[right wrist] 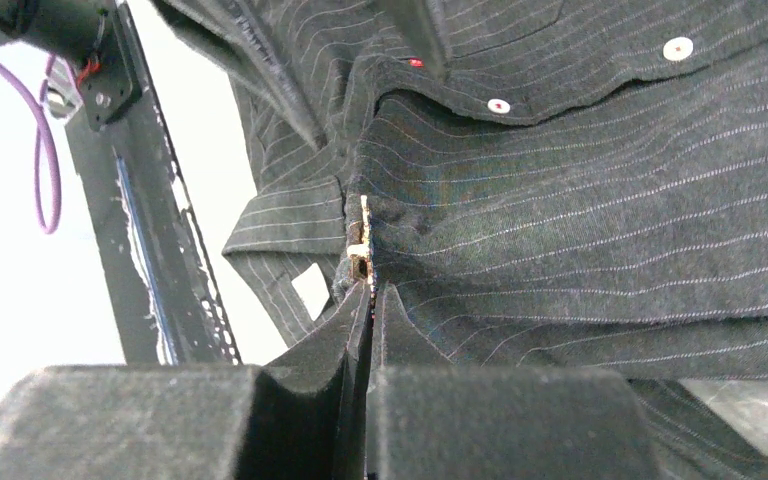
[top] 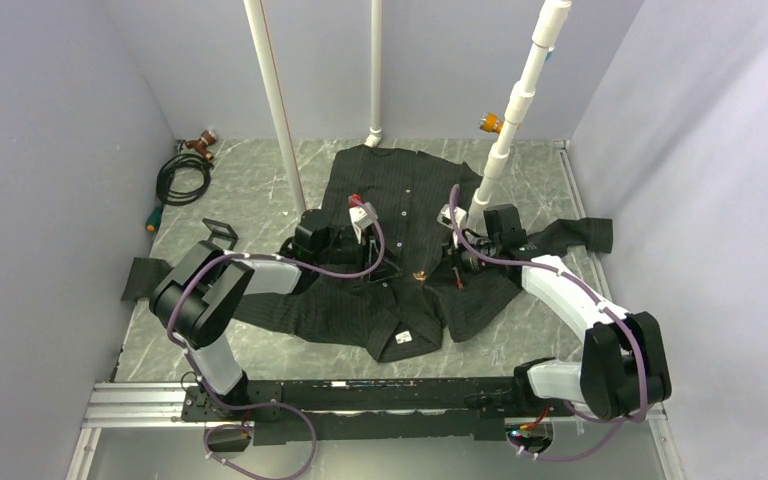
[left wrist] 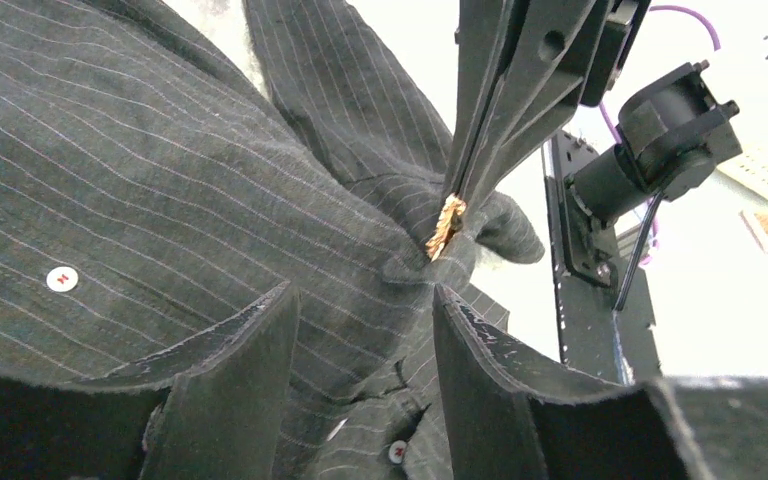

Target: Remove the brooch from the garment

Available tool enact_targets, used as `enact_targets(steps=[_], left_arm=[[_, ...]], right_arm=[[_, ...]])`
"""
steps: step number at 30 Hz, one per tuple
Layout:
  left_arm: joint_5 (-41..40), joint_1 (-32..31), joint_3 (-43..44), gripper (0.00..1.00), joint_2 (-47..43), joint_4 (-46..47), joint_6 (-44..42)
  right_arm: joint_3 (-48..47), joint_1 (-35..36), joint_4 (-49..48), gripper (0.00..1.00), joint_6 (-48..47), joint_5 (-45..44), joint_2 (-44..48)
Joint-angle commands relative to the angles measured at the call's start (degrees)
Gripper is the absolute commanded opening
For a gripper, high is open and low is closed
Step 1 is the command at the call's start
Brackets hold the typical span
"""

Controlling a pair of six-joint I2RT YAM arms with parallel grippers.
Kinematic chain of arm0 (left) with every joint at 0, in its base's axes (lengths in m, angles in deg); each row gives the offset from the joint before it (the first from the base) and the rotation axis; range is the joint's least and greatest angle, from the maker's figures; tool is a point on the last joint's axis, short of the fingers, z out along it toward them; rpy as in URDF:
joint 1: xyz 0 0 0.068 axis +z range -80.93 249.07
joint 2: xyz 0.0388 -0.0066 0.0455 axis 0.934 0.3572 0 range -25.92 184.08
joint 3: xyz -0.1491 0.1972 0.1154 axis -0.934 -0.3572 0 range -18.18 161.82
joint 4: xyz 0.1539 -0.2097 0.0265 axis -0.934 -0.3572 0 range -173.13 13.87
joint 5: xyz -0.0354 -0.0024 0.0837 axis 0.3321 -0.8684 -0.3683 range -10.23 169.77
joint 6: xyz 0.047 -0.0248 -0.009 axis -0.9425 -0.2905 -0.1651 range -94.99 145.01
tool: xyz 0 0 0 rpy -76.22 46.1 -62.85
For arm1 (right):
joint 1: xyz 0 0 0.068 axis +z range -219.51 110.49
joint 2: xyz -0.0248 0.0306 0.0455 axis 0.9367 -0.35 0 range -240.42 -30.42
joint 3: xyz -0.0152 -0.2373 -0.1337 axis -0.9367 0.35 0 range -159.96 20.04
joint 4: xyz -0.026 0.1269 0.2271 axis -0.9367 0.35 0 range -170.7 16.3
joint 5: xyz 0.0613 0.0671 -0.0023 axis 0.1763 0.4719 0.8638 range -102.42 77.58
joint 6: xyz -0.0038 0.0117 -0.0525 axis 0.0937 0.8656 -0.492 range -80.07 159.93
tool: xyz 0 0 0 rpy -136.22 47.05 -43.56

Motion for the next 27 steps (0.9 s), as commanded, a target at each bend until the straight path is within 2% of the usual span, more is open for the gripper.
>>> enact_targets(steps=[1,7,22,27], left_arm=[[-5.32,-2.34,-1.18,0.56,-2.05,6.55,7.76],[-8.19,-5.78,-0.71,0.56,-1.71,6.78,7.28],[-9.83,-8.25,2.69,0.51,3.2,5.91,9.23],[-9.68,-8.67,3.56,0.53,3.98,5.64,9.69]], right_arm=[[1.27,-0.02,-5.94,0.0,9.73,-1.84,2.66],[2.71,-0.02,-7.03,0.0,11.2,-3.12,2.99],[3.42,0.04,-8.69,0.0,12.74,-3.86,1.84],[3.65,0.08,-9.25,0.0,12.48,-3.69,1.65]])
